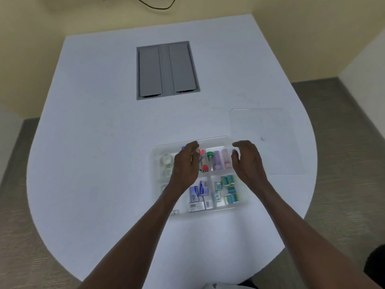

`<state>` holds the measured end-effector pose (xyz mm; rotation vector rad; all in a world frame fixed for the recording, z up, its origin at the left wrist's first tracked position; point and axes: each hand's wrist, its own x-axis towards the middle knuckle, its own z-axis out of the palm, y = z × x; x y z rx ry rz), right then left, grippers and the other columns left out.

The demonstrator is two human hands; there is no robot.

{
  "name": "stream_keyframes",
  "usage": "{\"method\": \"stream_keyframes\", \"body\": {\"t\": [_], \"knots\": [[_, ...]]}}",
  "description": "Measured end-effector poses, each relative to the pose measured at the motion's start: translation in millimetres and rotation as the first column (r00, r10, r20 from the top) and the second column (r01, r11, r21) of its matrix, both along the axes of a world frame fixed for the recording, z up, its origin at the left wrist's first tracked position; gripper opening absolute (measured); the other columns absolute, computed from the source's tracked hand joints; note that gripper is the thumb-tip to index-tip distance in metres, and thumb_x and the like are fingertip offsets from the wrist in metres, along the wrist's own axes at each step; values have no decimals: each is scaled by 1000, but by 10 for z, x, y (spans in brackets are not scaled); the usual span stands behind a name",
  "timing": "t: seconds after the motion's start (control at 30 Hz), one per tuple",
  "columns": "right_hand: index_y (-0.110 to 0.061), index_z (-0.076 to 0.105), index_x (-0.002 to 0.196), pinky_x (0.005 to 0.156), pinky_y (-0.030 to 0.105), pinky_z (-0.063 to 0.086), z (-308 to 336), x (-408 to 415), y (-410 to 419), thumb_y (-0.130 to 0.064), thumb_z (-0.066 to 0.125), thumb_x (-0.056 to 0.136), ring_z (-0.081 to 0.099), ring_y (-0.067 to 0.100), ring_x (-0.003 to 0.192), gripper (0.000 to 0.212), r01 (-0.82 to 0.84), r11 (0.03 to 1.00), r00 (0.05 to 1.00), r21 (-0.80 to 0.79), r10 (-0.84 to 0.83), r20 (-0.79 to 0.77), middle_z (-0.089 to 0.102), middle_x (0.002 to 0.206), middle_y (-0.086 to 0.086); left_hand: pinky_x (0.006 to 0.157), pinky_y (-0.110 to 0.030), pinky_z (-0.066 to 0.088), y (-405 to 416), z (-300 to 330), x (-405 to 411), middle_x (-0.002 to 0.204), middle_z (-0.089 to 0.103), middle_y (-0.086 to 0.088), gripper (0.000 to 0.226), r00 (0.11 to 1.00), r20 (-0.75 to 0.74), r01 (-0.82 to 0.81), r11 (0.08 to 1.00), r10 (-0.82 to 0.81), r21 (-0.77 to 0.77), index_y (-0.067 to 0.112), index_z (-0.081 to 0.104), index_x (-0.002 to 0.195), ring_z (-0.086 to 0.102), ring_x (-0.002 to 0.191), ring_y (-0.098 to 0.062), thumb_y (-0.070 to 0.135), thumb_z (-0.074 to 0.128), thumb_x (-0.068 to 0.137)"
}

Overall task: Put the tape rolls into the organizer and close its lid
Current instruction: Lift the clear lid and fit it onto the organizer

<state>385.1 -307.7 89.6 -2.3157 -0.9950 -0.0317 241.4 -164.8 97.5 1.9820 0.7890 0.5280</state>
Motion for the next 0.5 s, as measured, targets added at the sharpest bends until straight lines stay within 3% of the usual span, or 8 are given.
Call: {"method": "stream_keyframes", "body": {"t": [0.13,0.3,0.5], "knots": [[-2,63,109,92,38,45,-128,437,-329,-2,59,84,58,36,107,26,85,993,992,-84,-92,-84,64,109,17,94,-25,47,-302,7,484,117,68,-4,34,998,-36,53,993,-57,-102,6,59,124,62,102,-10,21,45,97],[0,59,116,95,41,42,-336,867,-765,-2,60,83,54,41,109,33,101,956,966,-274,-160,-203,59,114,21,102,-31,44,-649,-76,987,122,67,-12,40,981,-133,108,965,-142,-237,3,59,123,61,115,-24,25,46,92],[0,42,132,97,47,40,-474,1183,-1092,-9,57,84,36,43,122,50,186,875,898,-447,-335,-284,41,130,25,110,-22,30,-1133,-109,1354,143,49,-16,43,869,-312,263,893,-384,-366,1,43,139,46,134,-25,14,47,98]]}}
